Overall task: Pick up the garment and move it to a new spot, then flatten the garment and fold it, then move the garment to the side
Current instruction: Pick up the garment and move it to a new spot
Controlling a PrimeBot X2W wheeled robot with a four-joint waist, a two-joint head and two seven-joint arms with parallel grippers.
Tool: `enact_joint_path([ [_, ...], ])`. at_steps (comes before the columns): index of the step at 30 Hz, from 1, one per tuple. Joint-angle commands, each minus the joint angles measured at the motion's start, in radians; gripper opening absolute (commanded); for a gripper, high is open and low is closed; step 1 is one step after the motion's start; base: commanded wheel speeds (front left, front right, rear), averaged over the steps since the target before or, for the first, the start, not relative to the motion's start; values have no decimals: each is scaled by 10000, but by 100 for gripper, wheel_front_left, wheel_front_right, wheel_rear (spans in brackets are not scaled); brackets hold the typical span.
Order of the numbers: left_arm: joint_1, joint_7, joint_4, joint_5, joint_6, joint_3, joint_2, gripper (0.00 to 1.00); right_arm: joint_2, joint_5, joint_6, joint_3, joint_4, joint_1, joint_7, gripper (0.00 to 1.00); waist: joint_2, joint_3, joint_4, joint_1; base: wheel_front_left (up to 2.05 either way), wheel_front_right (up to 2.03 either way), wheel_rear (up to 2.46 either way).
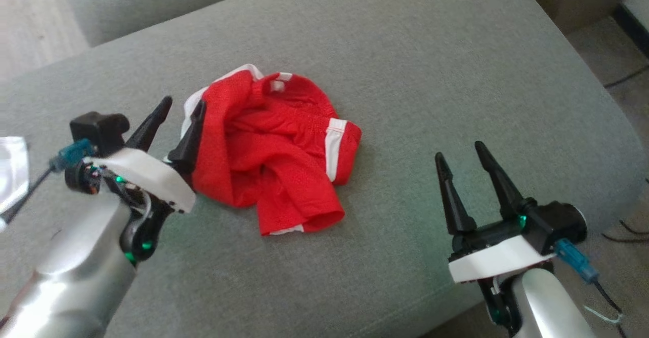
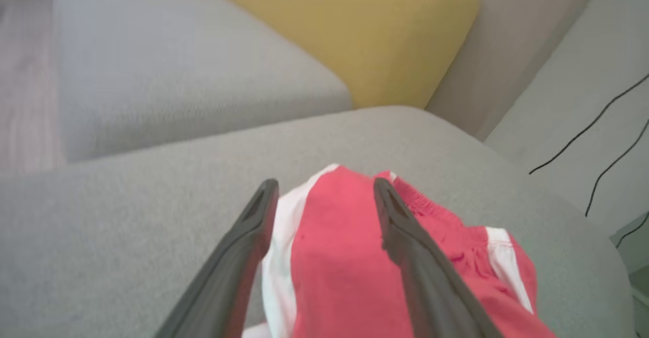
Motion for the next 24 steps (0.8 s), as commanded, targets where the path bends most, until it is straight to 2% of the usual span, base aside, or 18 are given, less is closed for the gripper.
enact_joint_path([
  [1,-168,-504,-450,366,46,257,349,100,18,-131,77,98,-279,-164,-93,100,0,-213,274,-1,0,0,0],
  [5,480,-1581,-1092,1099,765,244,290,100,18,-409,77,-154,-266,-30,-93,100,0,-545,750,-1,0,0,0],
  [9,1207,-1880,-1807,1484,1312,475,166,100,18,-600,77,-384,-281,96,-93,100,0,-761,1205,-1,0,0,0],
  [12,2039,-1945,-2577,1885,1786,924,41,100,18,-826,77,-623,-319,222,-94,100,0,-889,1735,-1,0,0,0],
  [17,3663,-1953,-3496,2827,2316,2174,-346,100,18,-1178,77,-984,-266,410,-94,100,0,-1113,2606,-1,0,0,0],
  [20,4508,-1954,-3655,3381,2412,2896,-641,100,18,-1276,77,-1242,-199,556,-94,100,0,-1266,3085,-1,0,0,0],
  [24,5308,-1955,-3720,4195,2254,3707,-1042,100,18,-1399,77,-1458,-38,799,-94,100,0,-1395,3621,-1,0,0,0],
])
